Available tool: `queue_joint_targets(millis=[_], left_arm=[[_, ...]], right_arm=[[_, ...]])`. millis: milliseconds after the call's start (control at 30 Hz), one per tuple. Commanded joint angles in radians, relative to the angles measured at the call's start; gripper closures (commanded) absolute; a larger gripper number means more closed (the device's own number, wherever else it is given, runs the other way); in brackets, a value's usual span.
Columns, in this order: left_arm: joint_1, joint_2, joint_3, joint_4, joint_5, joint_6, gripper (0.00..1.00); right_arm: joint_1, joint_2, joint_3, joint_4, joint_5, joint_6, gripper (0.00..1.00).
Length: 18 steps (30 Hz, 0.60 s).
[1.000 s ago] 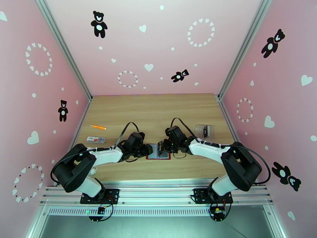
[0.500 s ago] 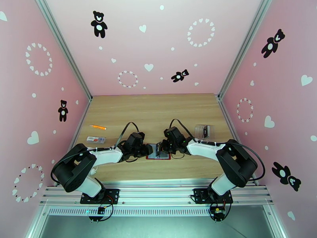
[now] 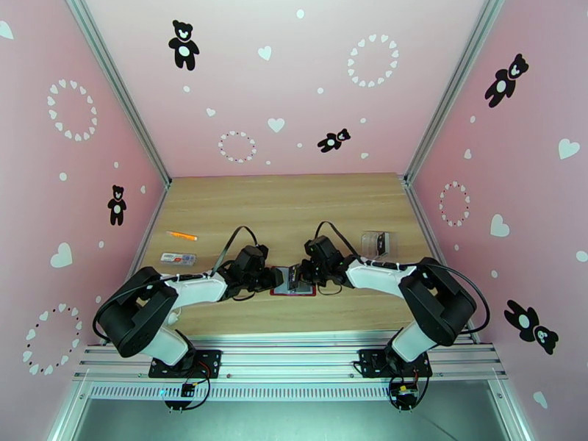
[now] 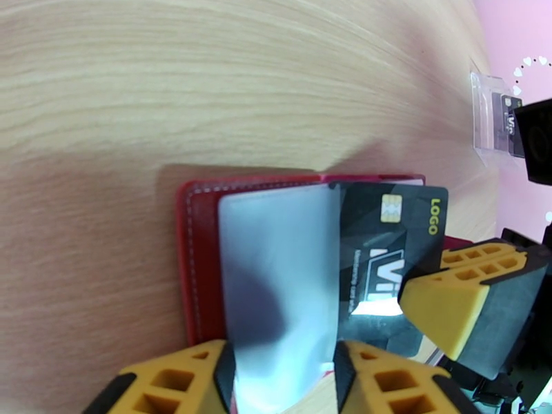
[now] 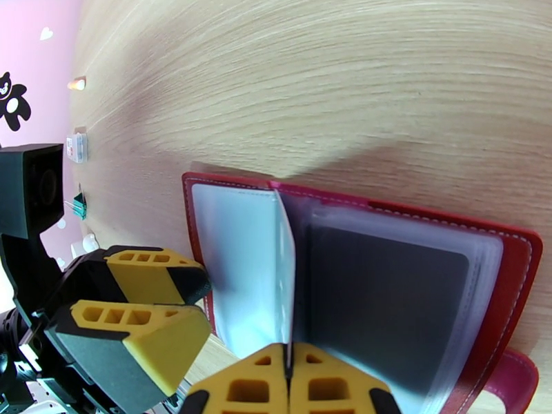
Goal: Put the credit cards into the card holder
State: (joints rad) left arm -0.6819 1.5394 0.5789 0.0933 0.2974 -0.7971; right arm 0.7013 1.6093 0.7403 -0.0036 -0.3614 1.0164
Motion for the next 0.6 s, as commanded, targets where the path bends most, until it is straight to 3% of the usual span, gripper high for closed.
queue_joint_targets(millis=[0,200,567], left_arm=[[0.005,-0.011,-0.005,-0.107,-0.048,0.029,0.56],[0.007,-0.006,-0.005,-0.112,-0.052,0.034,0.56],[0.006,-0.013,-0.007,-0.111,-0.05,0.033,0.55]], right_arm=[[0.01,0.034,-0.009,-0.058,0.019,-0.016,0.97],[0.011,0.034,0.008,-0.09,0.033,-0.033,0.84],[0.015,0.045,0.046,-0.149,0.058,-0.055,0.76]])
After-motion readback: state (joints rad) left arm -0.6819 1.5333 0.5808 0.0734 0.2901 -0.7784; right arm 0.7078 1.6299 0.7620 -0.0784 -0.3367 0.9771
